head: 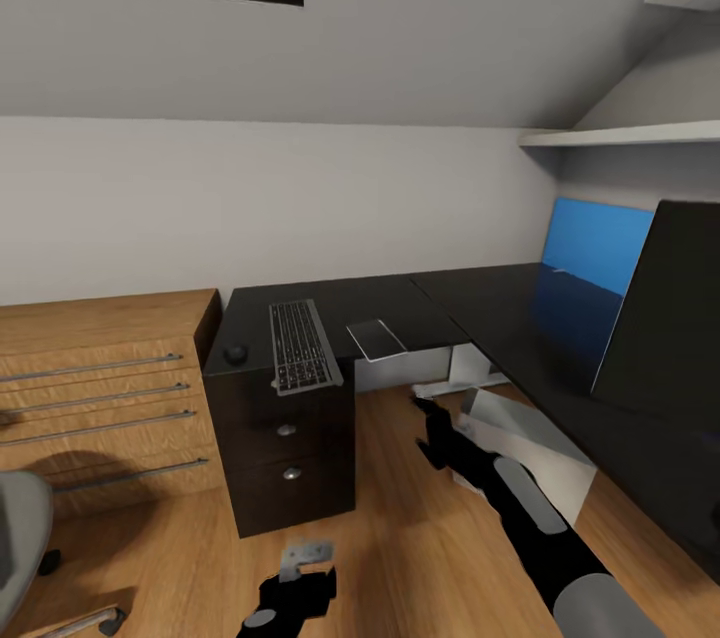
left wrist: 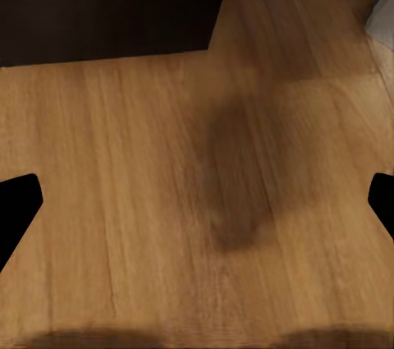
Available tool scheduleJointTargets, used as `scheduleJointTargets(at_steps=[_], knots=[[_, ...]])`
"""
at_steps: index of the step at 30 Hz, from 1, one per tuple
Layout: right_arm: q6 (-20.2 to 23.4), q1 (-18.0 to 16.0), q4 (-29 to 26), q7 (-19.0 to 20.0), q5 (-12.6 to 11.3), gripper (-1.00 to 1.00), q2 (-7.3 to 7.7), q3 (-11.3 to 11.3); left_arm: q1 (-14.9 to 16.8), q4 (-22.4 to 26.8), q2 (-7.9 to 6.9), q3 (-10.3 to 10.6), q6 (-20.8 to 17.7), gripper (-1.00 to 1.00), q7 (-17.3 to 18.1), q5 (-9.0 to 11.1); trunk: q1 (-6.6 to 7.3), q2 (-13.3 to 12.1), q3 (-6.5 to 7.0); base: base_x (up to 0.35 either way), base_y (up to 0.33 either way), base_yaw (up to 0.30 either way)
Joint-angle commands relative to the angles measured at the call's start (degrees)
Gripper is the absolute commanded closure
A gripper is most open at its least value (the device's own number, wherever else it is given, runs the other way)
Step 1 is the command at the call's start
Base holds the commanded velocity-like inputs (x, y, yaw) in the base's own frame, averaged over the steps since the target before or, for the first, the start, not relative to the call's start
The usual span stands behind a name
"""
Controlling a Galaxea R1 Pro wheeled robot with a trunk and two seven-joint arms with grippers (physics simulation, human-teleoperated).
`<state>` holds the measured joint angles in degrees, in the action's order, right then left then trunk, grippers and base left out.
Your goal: In the bedroom, organize the workspace by keeping the computer under the desk, ensuring the monitor is on the desk, placing the keyboard on the desk next to the monitor, placing the mouse on the desk next to the keyboard, moving the folder from the swivel chair onto the desk next to the mouse, stacking the notebook on top of the folder with the pen on top of the notebook, and positioning the swivel chair next to the desk.
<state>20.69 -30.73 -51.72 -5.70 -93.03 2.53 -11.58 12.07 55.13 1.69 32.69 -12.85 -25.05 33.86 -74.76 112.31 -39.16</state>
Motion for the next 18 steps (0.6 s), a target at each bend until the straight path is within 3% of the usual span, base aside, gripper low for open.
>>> scheduleJointTargets(at_steps=[1, 2, 4, 5, 6, 9, 10, 12, 13, 18], knots=[[-0.08, 0.00, 0.45, -0.46, 0.74, -1.00, 0.21, -0.16, 0.05, -0.81, -0.06, 0.18, -0.16, -1.00, -0.42, 0.39, 0.23, -0.38, 0.12, -0.004, -0.002, 0.000], [-0.16, 0.05, 1.47, -0.53, 4.05, -1.00, 0.41, -0.21, 0.04, -2.86, -0.11, 0.14, -0.16, -1.00, -0.32, 0.40, 0.45, -0.78, 0.30, -0.002, -0.001, 0.000], [-0.21, 0.08, 2.42, -0.56, 8.24, -1.00, 0.52, -0.22, 0.01, -4.90, -0.09, -0.08, -0.16, -1.00, -0.17, 0.39, 0.89, -1.59, 0.66, -0.002, -0.001, 0.000], [-0.27, 0.12, 3.66, -0.60, 18.40, -1.00, 0.64, -0.20, -0.01, -7.65, 0.01, -0.57, -0.12, -1.00, 0.03, 0.35, 1.11, -1.99, 0.84, 0.000, 0.000, 0.000], [-0.28, 0.13, 4.07, -0.62, 23.89, -1.00, 0.72, -0.17, -0.02, -8.47, 0.00, -0.74, -0.12, -1.00, 0.08, 0.38, 1.33, -2.39, 1.02, 0.000, 0.000, 0.000], [-0.29, 0.13, 5.21, -0.62, 32.40, -1.00, 0.74, -0.17, -0.02, -9.98, -0.07, -0.93, -0.19, -1.00, 0.13, 0.41, 1.99, -3.59, 1.56, 0.000, 0.000, 0.000], [-0.33, 0.14, 6.84, -0.63, 38.07, -1.00, 0.70, -0.23, -0.02, -11.49, -0.08, -0.97, -0.26, -1.00, 0.14, 0.41, 2.21, -3.99, 1.74, 0.000, 0.000, 0.000], [-0.52, 0.14, 9.07, -0.61, 43.61, -1.00, 0.63, -0.43, -0.02, -13.19, -0.06, -1.00, -0.32, -1.00, 0.15, 0.41, 2.65, -4.80, 2.10, 0.000, 0.000, 0.000], [-0.99, 0.14, 11.61, -0.60, 48.83, -1.00, 0.47, -0.66, -0.03, -14.87, -0.04, -1.02, -0.31, -1.00, 0.19, 0.43, 2.87, -5.20, 2.28, 0.000, 0.000, 0.000], [-4.58, 0.14, 18.56, -0.49, 59.17, -1.00, -0.94, -0.85, -0.03, -18.78, -0.10, -1.12, -0.09, -1.00, 0.26, 0.47, 3.97, -7.20, 3.18, 0.000, 0.000, 0.000]])
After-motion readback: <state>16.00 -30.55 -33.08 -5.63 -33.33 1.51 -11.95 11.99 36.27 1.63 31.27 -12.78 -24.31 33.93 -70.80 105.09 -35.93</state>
